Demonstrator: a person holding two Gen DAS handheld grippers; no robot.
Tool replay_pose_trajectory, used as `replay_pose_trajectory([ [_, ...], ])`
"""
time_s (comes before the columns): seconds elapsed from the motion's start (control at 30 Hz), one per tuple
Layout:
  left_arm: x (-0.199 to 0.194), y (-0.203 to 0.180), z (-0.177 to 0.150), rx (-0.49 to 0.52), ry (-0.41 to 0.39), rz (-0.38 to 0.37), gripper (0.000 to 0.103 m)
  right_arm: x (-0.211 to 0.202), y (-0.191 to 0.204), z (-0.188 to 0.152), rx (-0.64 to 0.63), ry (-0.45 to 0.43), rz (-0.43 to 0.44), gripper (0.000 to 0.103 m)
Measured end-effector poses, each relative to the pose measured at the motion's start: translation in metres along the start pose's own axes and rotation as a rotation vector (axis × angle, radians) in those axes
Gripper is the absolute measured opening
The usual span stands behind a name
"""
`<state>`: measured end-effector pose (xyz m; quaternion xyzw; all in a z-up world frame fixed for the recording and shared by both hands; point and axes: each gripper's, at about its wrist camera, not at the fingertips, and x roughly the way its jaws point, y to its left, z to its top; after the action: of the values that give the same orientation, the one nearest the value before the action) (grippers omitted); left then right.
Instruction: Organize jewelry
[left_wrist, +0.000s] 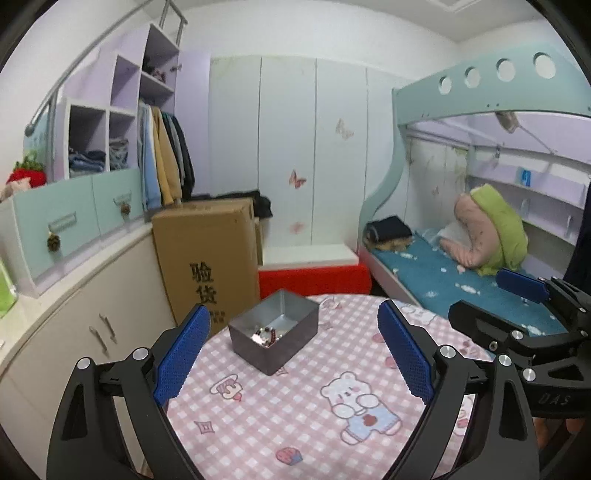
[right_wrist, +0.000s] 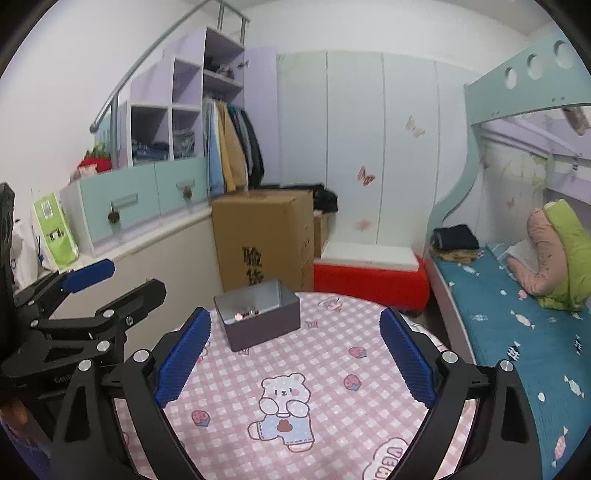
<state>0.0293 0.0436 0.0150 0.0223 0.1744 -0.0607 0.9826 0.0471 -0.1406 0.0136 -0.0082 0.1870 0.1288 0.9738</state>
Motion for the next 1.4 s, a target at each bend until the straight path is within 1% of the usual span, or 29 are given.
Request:
replay_pose_trajectory([
  [0.1,-0.018,-0.005,0.002,-0.005,-0.026,-0.012,0.089,-0.025,0.000,-0.002,0.004,-0.046,-0.014,0.093],
  [0.27,-0.052,-0.016,0.001,0.010,-0.100,0.025,0.089,-0.054,0.001,-0.005,0.002,-0.091,-0.033,0.095],
  [0.33,-0.064,-0.018,0.001,0.009,-0.121,0.029,0.089,-0.063,0.002,-0.005,0.000,-0.105,-0.035,0.096],
  [0.53,-0.089,-0.024,0.001,0.013,-0.186,0.037,0.089,-0.091,0.006,-0.008,-0.007,-0.158,-0.054,0.096],
  [0.67,-0.101,-0.029,-0.001,0.028,-0.244,0.072,0.089,-0.104,0.007,-0.009,-0.010,-0.192,-0.082,0.096],
  [0.73,-0.104,-0.029,-0.001,0.032,-0.259,0.084,0.089,-0.107,0.007,-0.010,-0.011,-0.203,-0.096,0.096],
  [0.9,-0.105,-0.029,-0.001,0.028,-0.267,0.083,0.089,-0.109,0.004,-0.012,-0.003,-0.203,-0.098,0.096],
  [1.4,-0.094,-0.029,-0.006,0.027,-0.249,0.085,0.089,-0.102,-0.001,-0.014,0.012,-0.187,-0.108,0.097],
])
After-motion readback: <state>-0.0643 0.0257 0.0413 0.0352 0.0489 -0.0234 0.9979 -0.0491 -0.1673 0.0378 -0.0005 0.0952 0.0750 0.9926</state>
